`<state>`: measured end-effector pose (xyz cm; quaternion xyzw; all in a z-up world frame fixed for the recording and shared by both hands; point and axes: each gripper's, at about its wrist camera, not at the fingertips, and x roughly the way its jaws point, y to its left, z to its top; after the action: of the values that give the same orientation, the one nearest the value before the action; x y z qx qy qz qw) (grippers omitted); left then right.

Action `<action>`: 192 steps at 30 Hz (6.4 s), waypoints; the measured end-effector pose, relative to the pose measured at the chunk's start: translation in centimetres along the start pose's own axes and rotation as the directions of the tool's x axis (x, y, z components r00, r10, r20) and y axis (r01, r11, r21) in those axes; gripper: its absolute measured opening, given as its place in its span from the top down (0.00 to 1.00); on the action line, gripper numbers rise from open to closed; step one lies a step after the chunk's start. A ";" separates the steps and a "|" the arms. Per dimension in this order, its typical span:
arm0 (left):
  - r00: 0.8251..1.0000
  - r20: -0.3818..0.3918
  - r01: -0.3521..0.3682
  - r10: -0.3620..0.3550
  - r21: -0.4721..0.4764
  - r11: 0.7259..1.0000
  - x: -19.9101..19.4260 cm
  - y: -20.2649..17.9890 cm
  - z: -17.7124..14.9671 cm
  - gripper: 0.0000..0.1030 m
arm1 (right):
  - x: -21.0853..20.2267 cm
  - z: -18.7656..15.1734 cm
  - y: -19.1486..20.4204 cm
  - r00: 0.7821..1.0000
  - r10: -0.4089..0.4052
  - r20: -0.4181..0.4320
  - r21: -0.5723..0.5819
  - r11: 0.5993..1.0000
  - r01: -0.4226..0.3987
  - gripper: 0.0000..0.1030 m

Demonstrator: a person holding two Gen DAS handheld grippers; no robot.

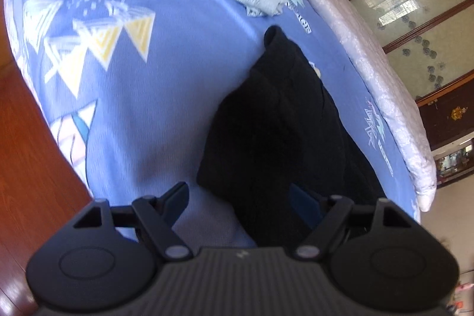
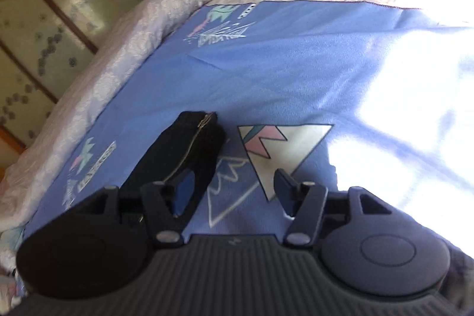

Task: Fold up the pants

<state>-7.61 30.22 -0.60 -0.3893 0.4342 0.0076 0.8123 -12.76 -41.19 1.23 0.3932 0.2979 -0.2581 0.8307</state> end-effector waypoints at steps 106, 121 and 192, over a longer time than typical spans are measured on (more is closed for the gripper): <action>0.993 -0.019 0.103 -0.115 -0.317 0.943 -2.5 4.5 -0.3 0.91 | -11.4 -0.9 -6.7 0.990 -0.016 0.143 0.100 0.995 0.002 0.86; 0.978 -0.093 0.138 -0.189 -0.393 0.909 -0.8 5.0 -1.2 0.91 | -19.1 -1.0 -16.7 0.973 -0.156 0.170 0.340 0.936 0.091 0.86; 0.994 0.092 0.067 -0.064 -0.031 0.997 11.2 -4.3 9.0 0.44 | 19.7 -13.0 32.1 0.973 -0.017 -0.230 -0.909 0.362 -0.208 0.77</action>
<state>7.21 29.30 -2.98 -0.4163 0.3834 0.0059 0.8244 18.34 -16.64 -3.12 -0.1015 0.4491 0.0439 0.8866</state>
